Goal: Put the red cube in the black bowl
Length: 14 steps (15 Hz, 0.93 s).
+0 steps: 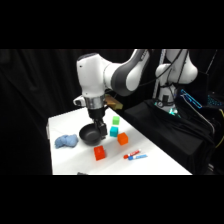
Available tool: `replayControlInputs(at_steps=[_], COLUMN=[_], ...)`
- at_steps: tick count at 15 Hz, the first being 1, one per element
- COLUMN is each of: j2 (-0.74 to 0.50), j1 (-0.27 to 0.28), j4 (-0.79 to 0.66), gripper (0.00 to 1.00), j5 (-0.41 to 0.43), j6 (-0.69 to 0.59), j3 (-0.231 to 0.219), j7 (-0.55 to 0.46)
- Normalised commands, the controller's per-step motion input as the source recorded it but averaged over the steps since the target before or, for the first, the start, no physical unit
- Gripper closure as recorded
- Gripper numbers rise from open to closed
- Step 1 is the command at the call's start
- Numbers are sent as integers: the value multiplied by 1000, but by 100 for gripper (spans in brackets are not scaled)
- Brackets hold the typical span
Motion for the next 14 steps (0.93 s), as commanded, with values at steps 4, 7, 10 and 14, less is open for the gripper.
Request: replayControlInputs(at_steps=[4, 7, 10, 14], j2=[257, 196, 153, 126], j1=[133, 153, 175, 168], j4=[189, 116, 69, 28], gripper=[0, 0, 0, 0], j5=[-60, -59, -106, -166], j6=[220, 229, 259, 271], j3=[-79, -101, -140, -190], j7=[274, 255, 252, 238])
